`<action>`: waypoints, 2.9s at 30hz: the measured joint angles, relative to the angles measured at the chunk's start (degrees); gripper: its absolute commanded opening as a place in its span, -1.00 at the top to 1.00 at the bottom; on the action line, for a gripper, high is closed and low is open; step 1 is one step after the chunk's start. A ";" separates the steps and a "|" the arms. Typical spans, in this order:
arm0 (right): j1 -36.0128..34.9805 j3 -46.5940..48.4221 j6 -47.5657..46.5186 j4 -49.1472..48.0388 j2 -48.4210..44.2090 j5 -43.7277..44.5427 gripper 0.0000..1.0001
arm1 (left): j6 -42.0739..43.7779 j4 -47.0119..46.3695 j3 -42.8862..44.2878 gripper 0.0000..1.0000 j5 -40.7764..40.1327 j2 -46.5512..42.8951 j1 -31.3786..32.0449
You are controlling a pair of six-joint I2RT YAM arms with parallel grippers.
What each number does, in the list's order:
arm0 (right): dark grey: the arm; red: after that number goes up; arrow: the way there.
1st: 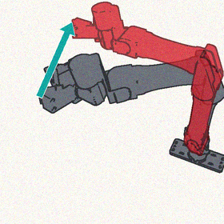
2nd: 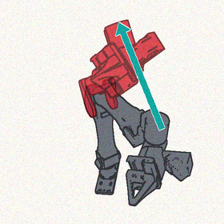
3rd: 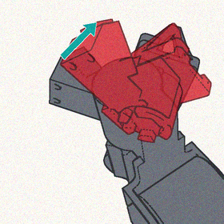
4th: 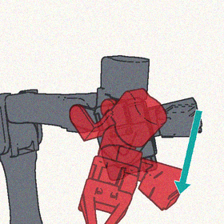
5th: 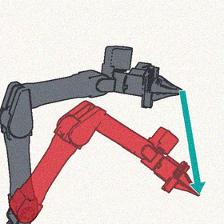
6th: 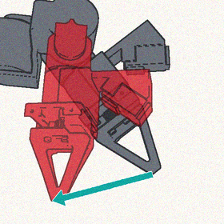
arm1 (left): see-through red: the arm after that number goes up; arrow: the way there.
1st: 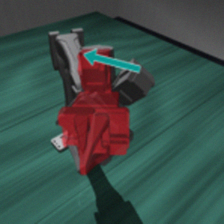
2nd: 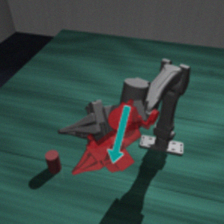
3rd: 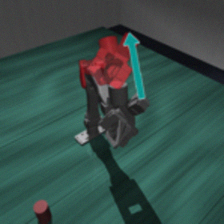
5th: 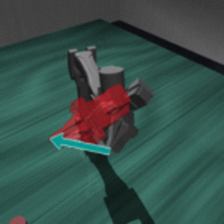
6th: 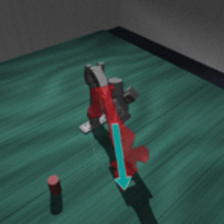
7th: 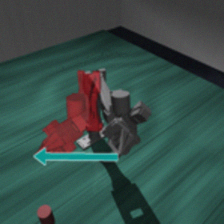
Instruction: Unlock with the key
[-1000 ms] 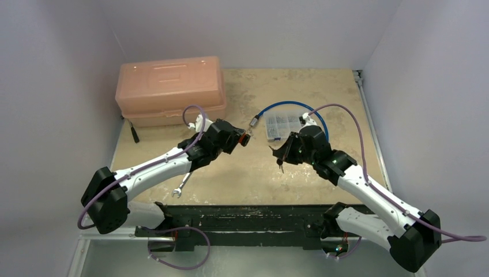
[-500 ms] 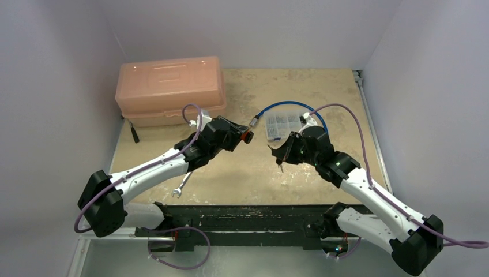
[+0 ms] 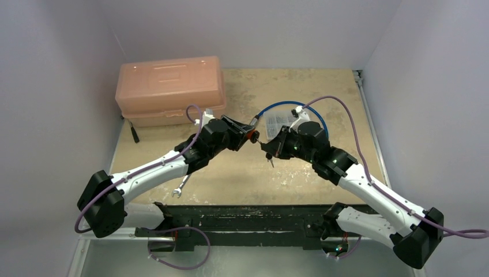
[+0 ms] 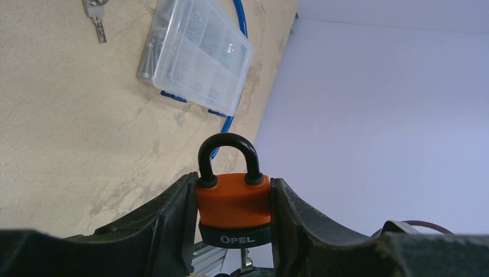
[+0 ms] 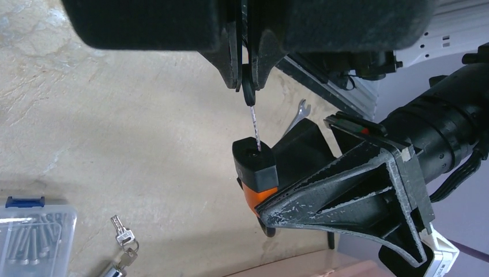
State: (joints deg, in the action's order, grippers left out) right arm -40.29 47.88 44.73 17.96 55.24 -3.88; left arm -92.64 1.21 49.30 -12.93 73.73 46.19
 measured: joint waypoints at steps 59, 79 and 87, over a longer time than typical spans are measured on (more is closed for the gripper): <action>-1.29 8.33 -0.46 6.23 13.05 2.95 1.00 | 3.96 -0.87 -0.76 1.00 -1.29 3.30 -0.68; -5.09 5.57 -4.90 2.69 12.59 12.55 1.00 | 1.57 -0.85 0.63 1.00 -1.51 6.27 -0.28; -4.72 4.61 -3.58 0.72 12.68 11.89 1.00 | 1.75 -0.22 1.27 1.00 -2.32 6.64 -0.31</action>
State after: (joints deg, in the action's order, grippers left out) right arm -45.01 52.49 41.15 18.68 67.92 8.01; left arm -90.89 0.99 50.57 -15.25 80.38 45.89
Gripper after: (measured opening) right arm 0.042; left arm 0.451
